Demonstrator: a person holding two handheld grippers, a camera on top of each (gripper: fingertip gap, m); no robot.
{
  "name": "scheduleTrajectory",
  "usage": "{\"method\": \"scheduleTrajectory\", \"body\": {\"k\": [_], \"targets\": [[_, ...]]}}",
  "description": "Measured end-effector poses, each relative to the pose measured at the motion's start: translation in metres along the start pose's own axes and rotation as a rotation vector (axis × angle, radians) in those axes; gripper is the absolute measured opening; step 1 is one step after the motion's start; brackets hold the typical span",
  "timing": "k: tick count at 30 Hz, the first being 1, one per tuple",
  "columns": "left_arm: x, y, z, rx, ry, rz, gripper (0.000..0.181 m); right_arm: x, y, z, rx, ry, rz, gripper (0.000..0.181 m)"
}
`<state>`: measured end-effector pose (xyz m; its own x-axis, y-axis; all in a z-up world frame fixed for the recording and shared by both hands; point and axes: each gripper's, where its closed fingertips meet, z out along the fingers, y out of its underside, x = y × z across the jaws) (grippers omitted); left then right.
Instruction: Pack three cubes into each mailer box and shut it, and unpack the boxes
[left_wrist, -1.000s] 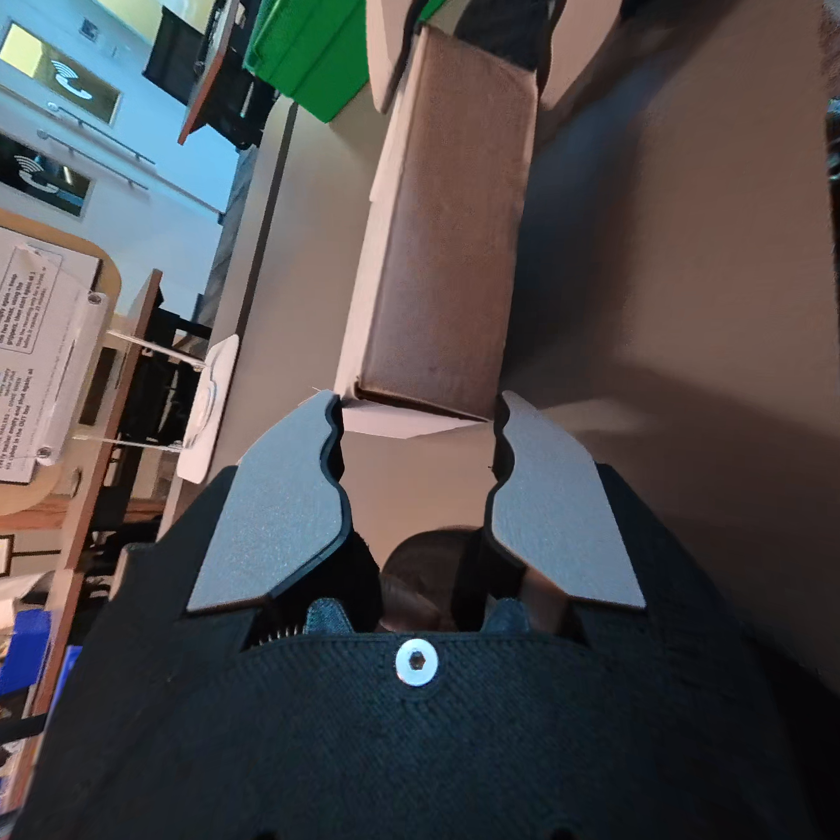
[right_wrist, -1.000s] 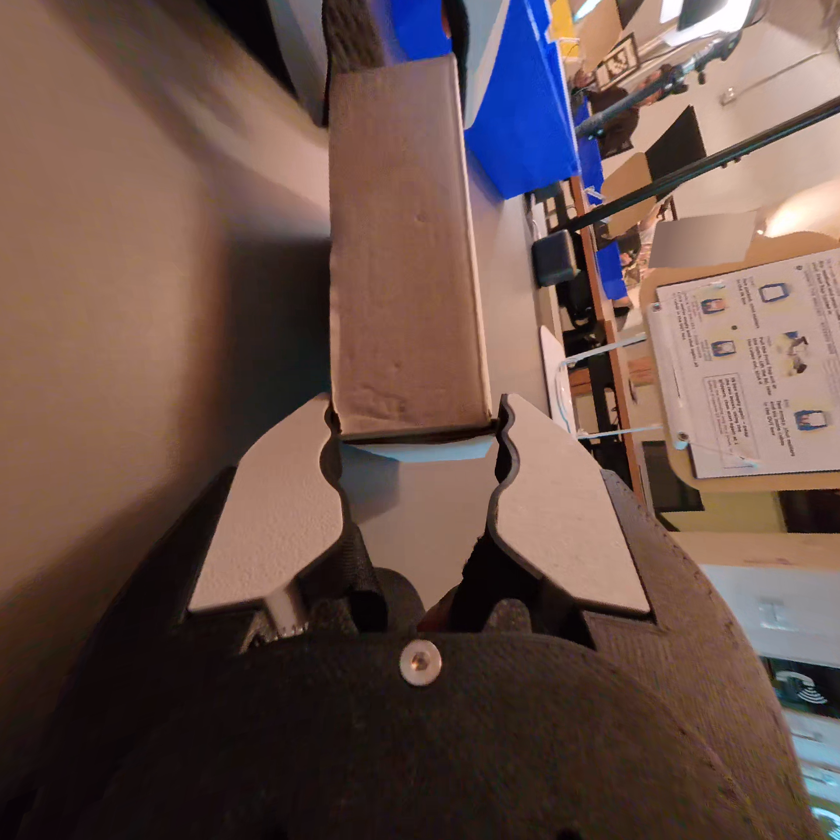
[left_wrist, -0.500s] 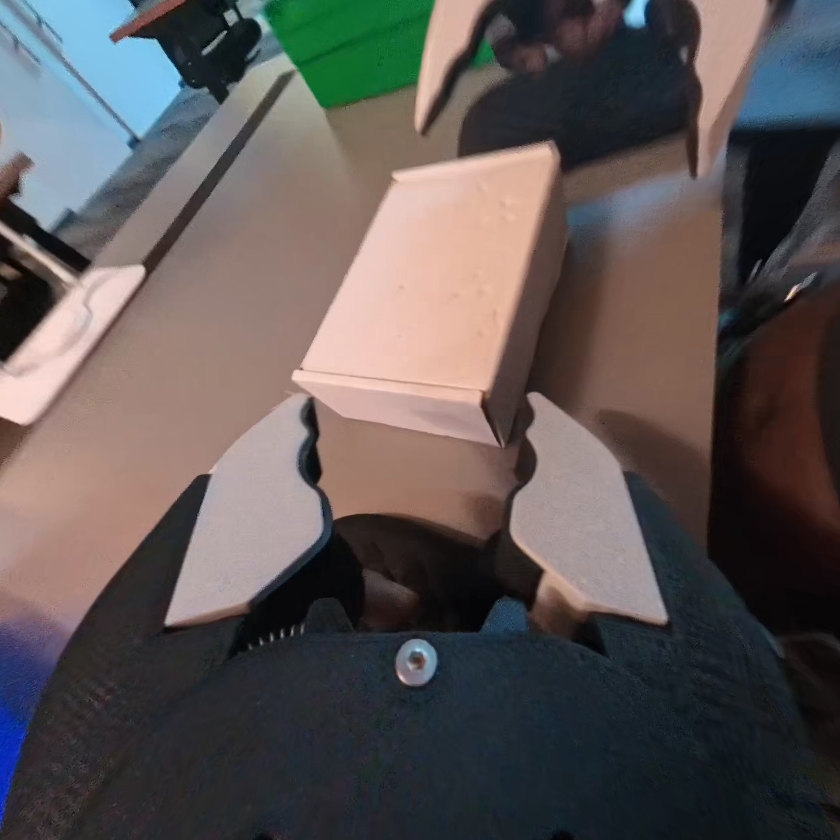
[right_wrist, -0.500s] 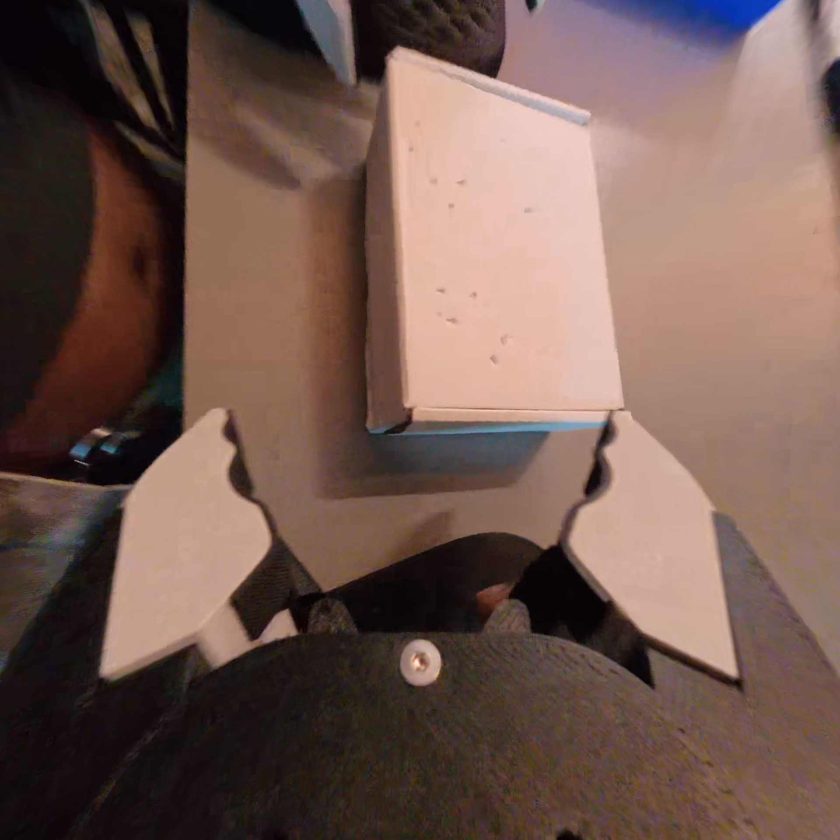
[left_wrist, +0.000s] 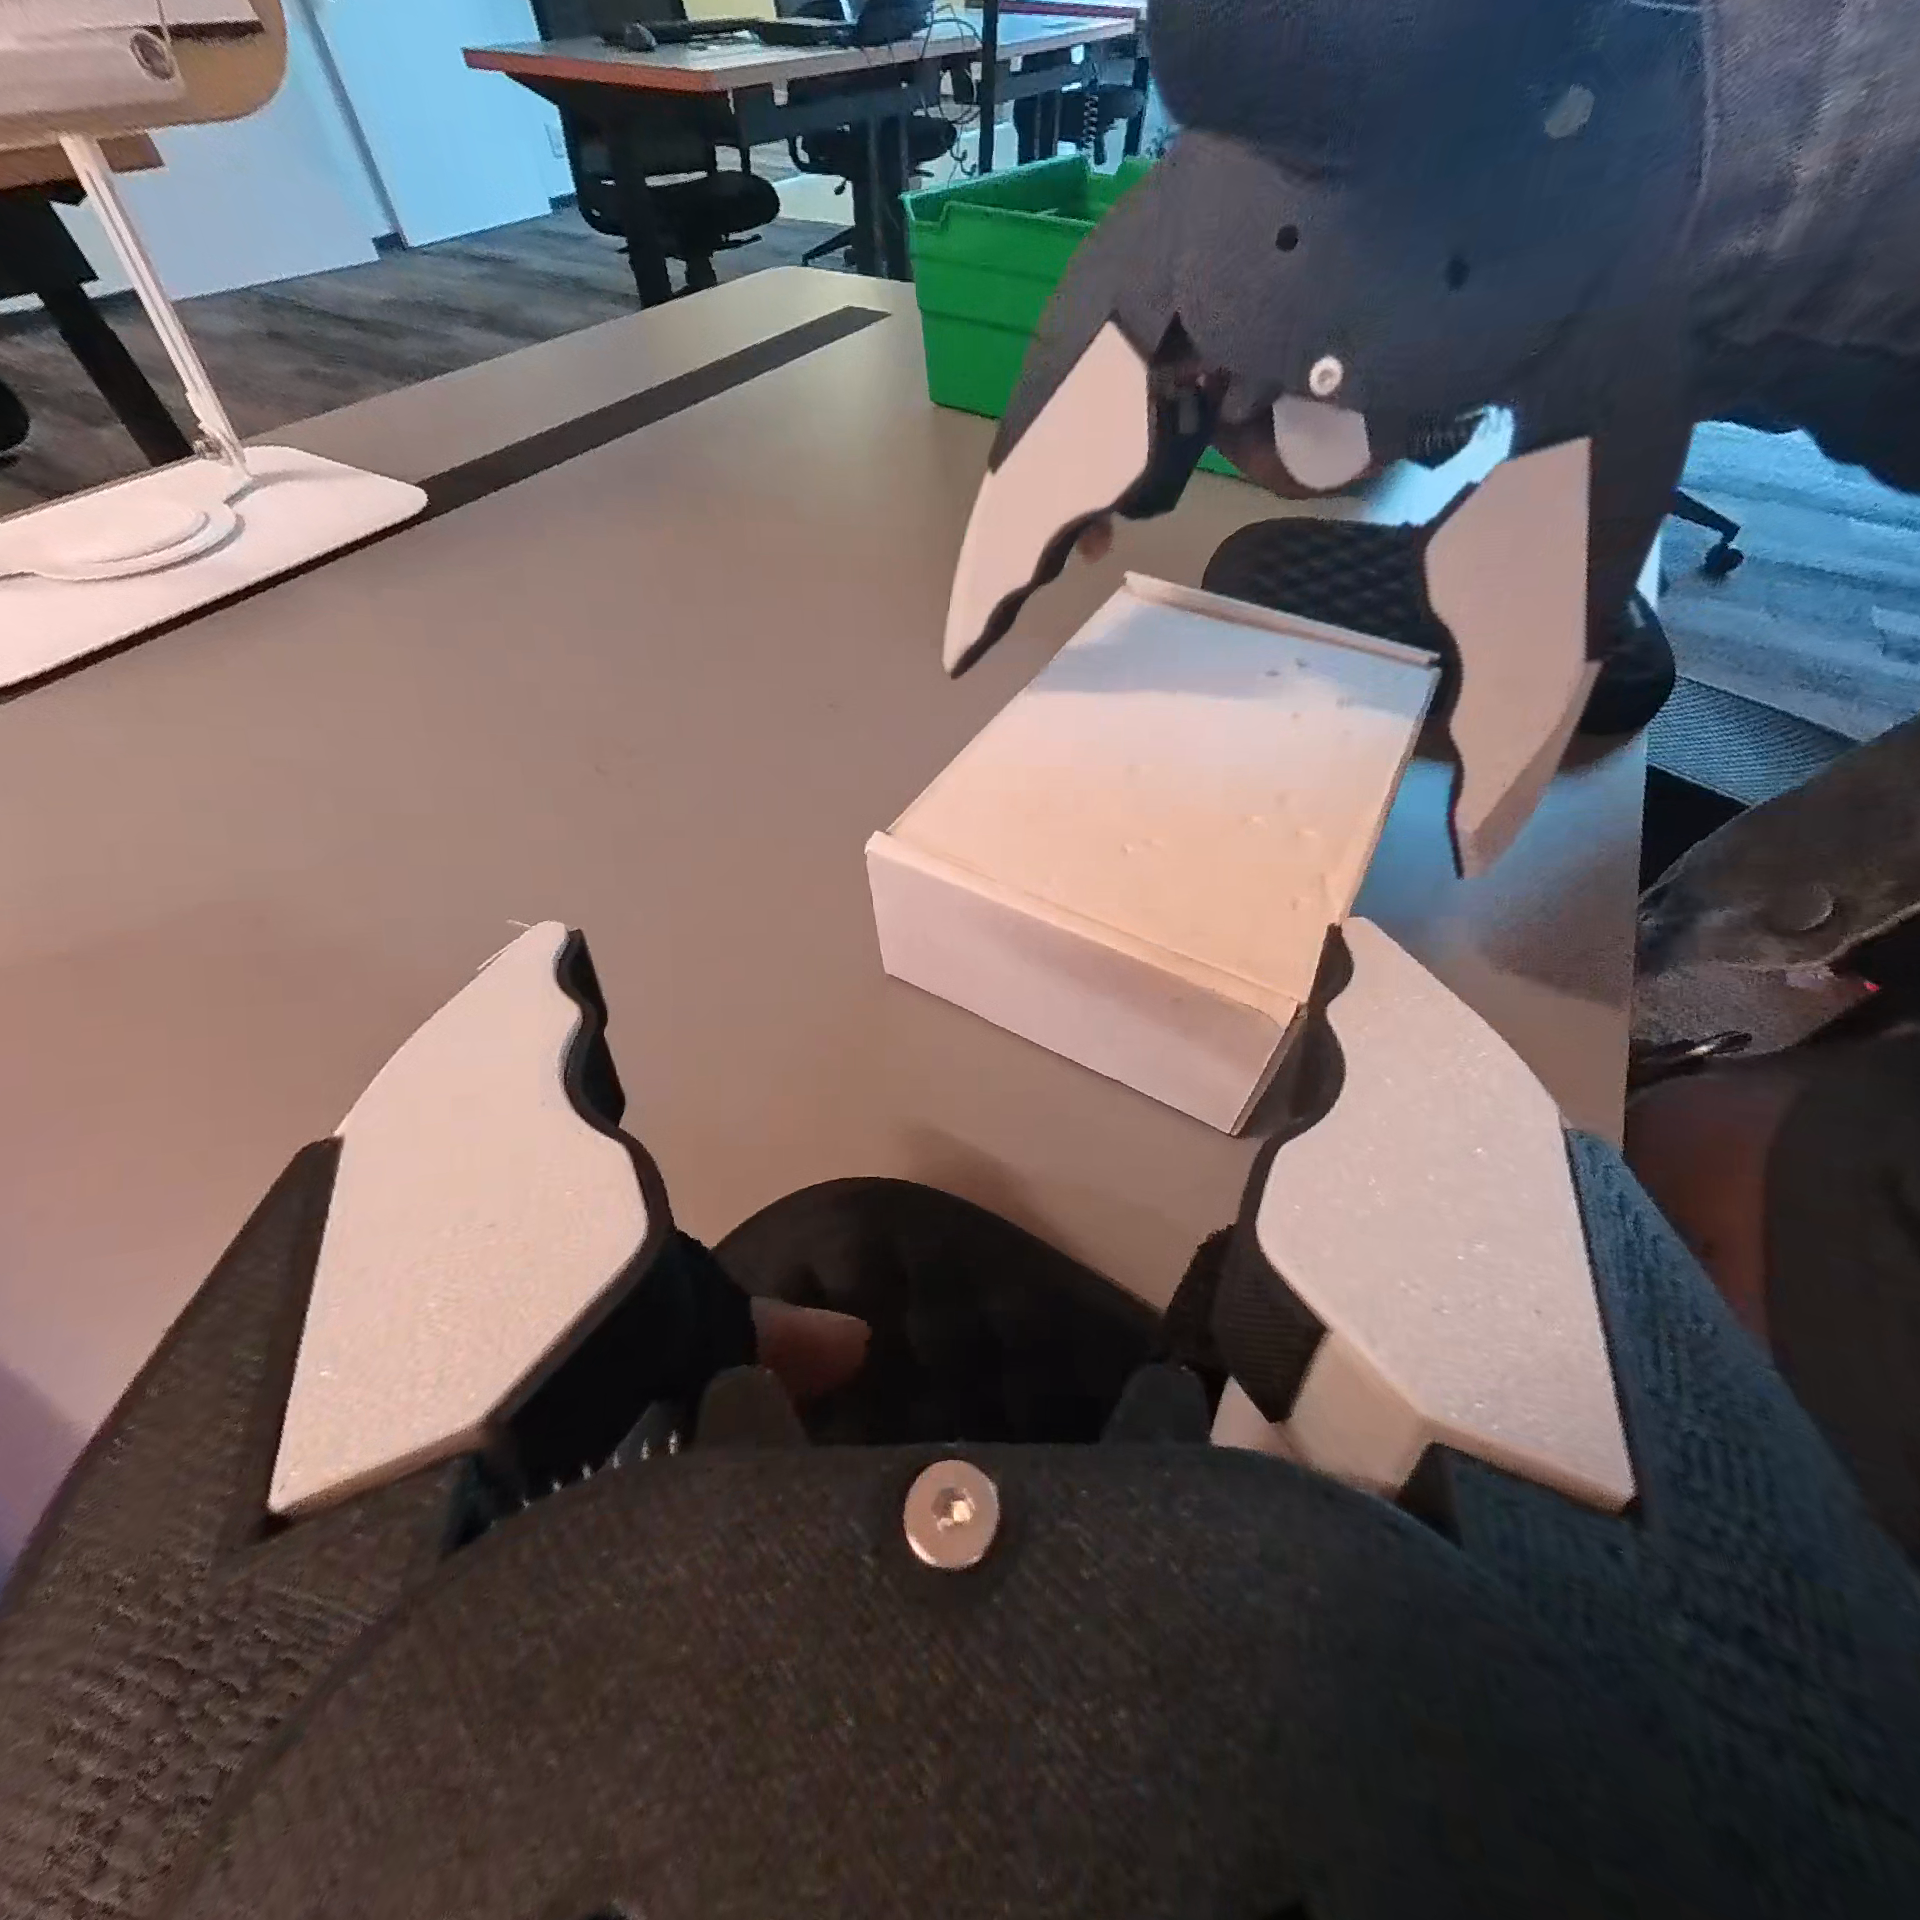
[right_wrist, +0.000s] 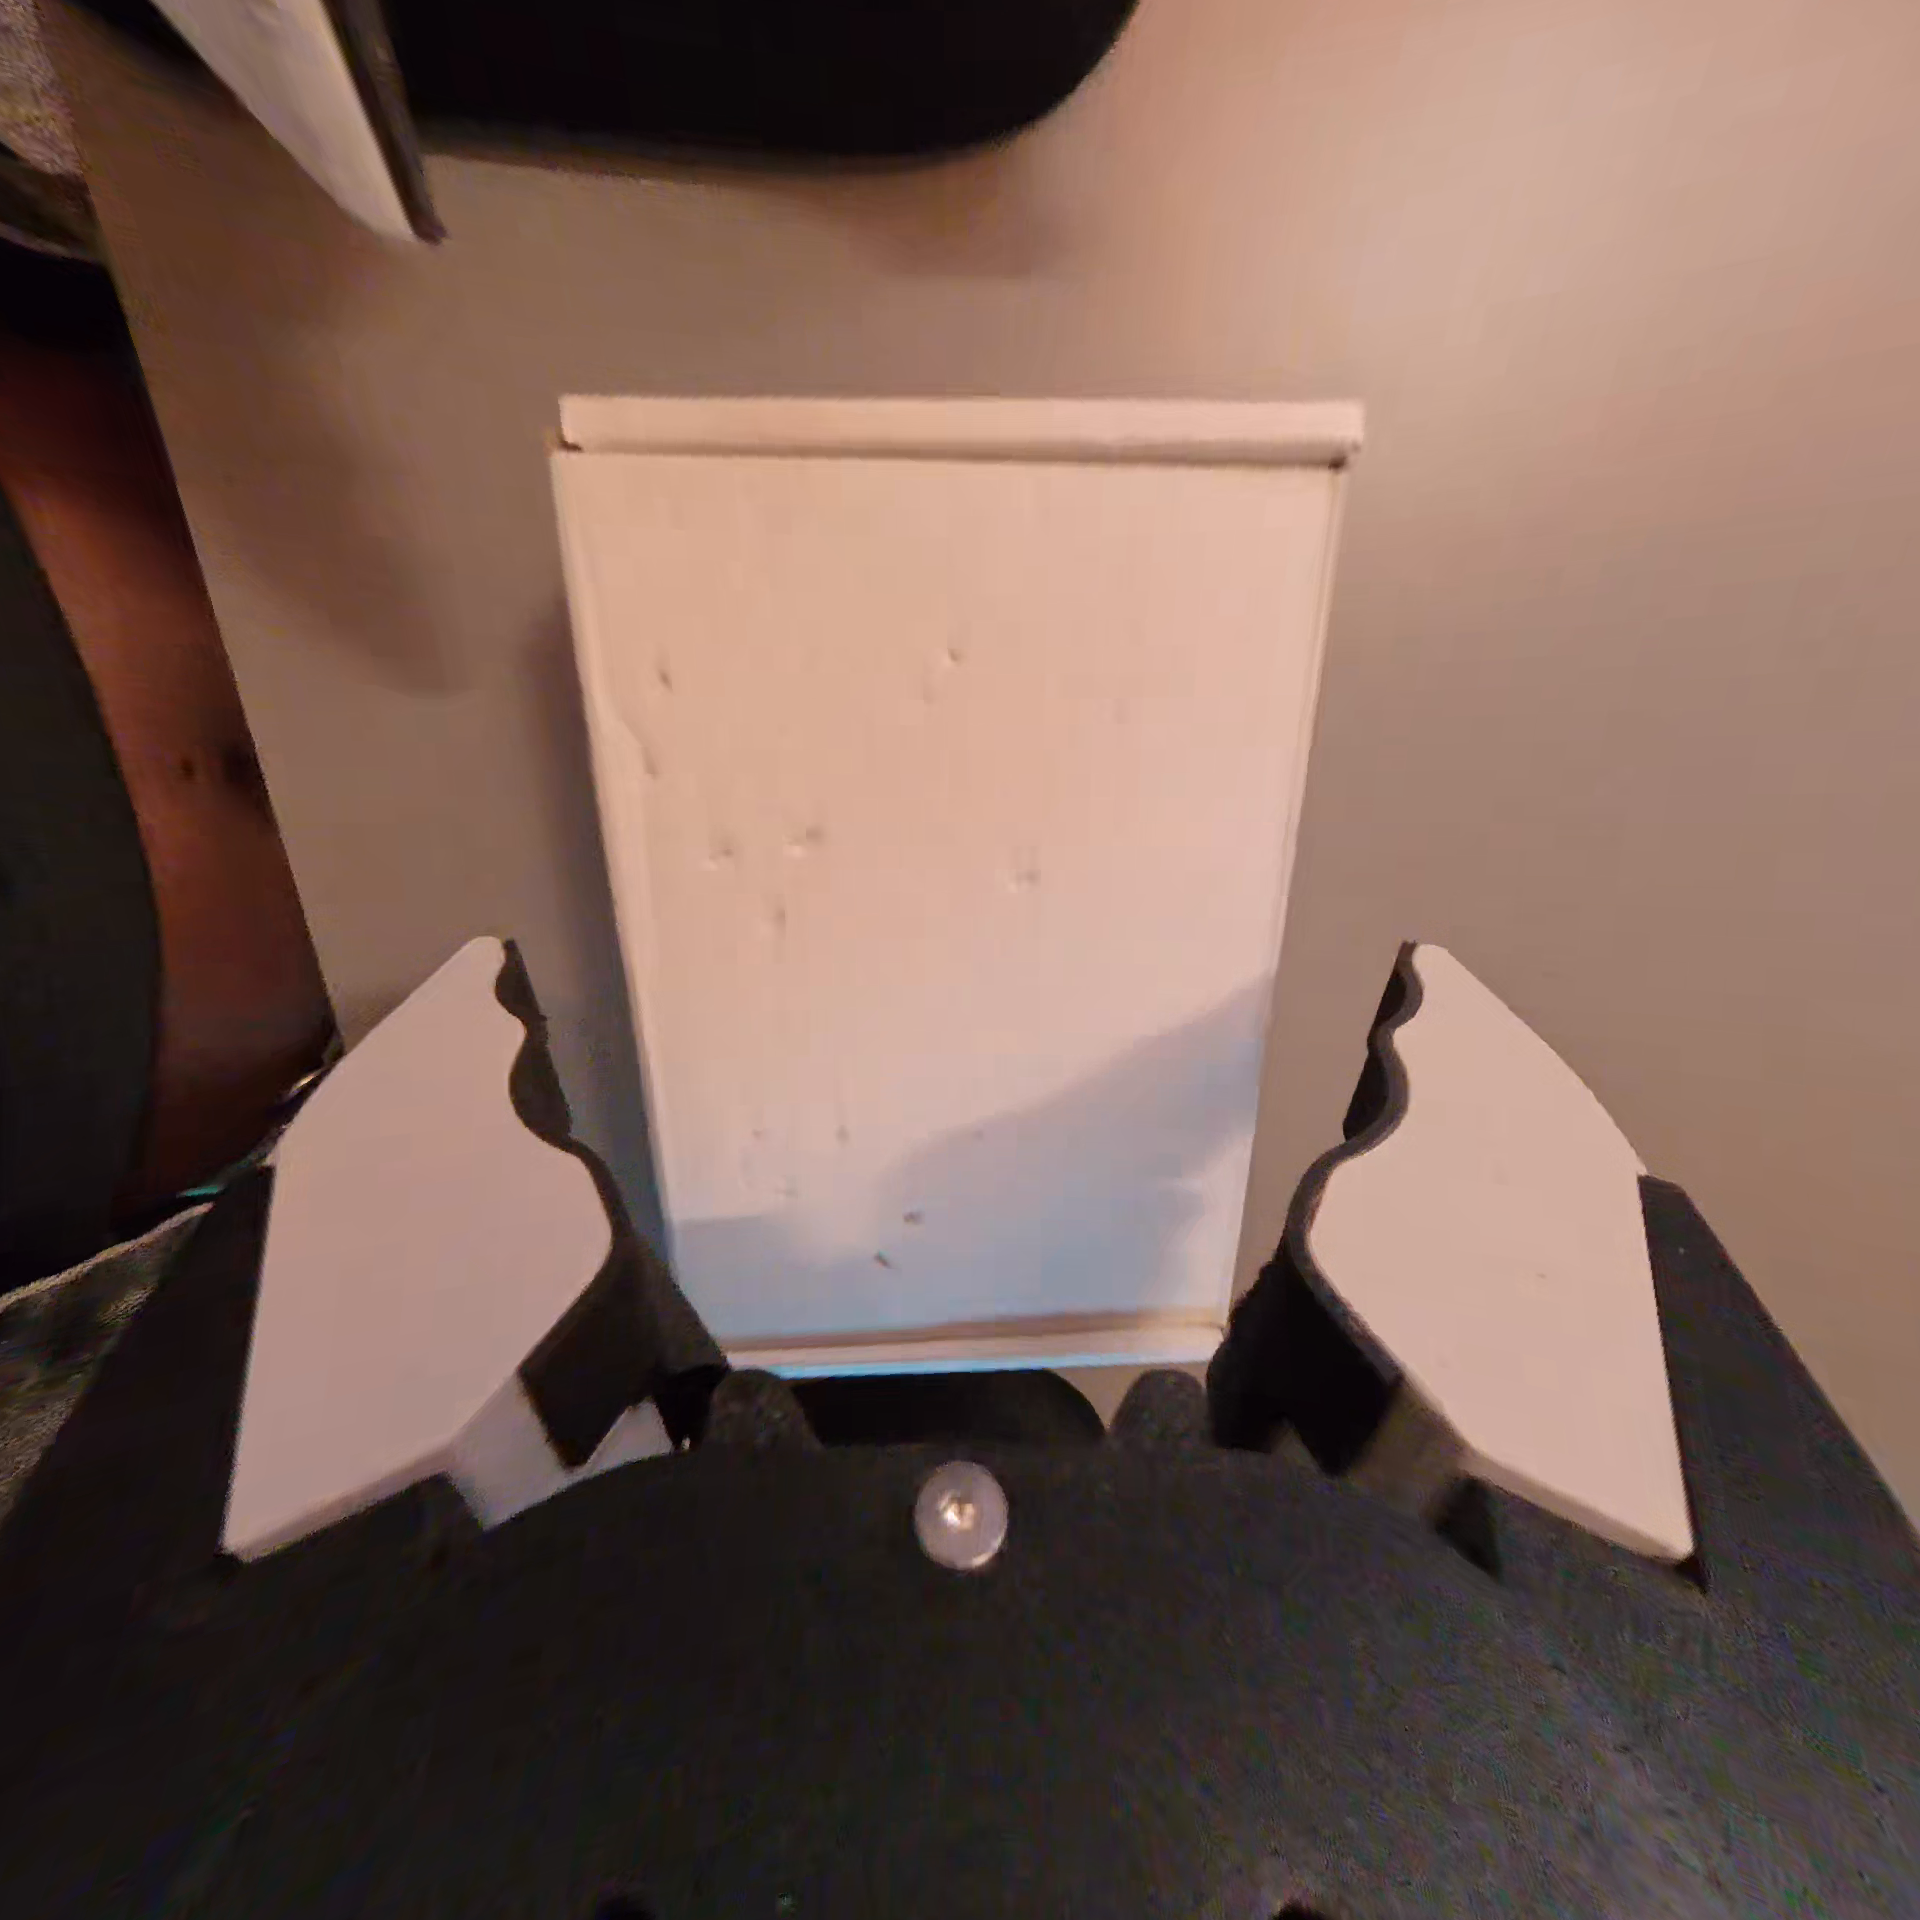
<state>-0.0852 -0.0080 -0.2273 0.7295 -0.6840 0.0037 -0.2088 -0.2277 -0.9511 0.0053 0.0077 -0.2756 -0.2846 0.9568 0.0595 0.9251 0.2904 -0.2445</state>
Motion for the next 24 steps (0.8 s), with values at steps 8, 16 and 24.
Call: {"method": "scheduleTrajectory", "body": {"k": [8, 16, 24], "targets": [[-0.003, 0.002, 0.0, 0.003, -0.011, -0.013, 0.123, -0.004, 0.006, 0.026, -0.129, -0.047, -0.035, 0.146], [-0.005, 0.006, 0.003, -0.02, -0.013, -0.031, 0.122, 0.0, 0.01, 0.026, -0.158, -0.044, -0.112, 0.145], [-0.007, 0.005, 0.002, -0.012, -0.015, -0.047, 0.119, 0.015, 0.008, -0.012, -0.062, 0.004, -0.171, 0.14]]}}
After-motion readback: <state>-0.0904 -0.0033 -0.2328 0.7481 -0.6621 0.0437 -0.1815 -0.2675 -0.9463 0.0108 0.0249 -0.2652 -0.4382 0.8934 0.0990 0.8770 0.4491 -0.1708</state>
